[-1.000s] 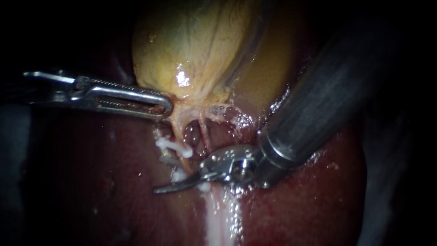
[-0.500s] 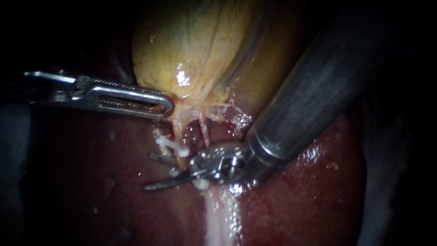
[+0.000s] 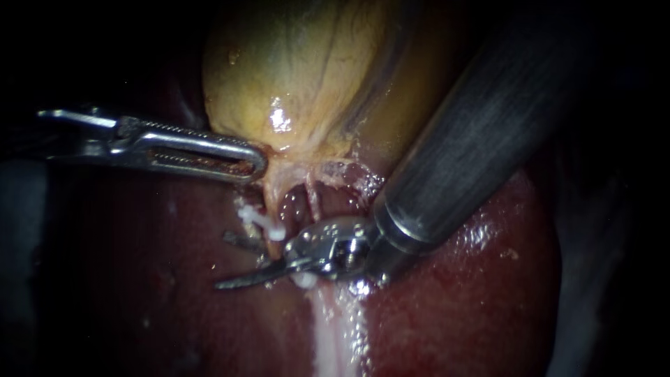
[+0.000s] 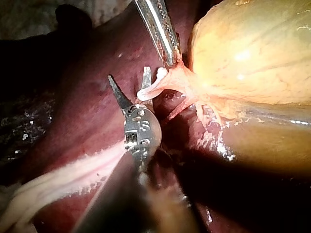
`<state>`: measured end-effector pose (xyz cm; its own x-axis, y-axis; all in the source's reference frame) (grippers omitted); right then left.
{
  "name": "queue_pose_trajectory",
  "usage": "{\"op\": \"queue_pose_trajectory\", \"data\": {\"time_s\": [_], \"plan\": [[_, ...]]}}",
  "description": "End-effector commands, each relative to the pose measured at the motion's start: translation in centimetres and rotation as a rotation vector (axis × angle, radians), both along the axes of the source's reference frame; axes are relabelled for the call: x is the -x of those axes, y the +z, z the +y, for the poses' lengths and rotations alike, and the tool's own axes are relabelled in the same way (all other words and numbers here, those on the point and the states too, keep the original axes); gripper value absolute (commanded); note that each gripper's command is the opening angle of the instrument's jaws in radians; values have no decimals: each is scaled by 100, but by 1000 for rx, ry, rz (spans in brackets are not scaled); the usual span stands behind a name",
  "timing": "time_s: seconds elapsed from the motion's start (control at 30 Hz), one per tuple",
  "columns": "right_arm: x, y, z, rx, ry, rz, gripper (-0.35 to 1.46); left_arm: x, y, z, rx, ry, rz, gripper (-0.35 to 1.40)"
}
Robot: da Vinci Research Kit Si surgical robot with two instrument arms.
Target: Go to the cutting position left tube
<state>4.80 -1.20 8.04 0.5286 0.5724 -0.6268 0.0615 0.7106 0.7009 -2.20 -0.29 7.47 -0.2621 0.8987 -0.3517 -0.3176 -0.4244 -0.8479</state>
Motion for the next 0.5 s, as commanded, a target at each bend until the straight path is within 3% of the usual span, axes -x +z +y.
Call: {"op": "queue_pose_trajectory", "data": {"time_s": [0.03, 0.5], "plan": [[0, 0, 0, 0, 0, 0, 143, 0, 0, 0, 0, 0, 0, -35], [1, 1, 0, 0, -1, 0, 143, 0, 1, 0, 0, 0, 0, -35]]}}
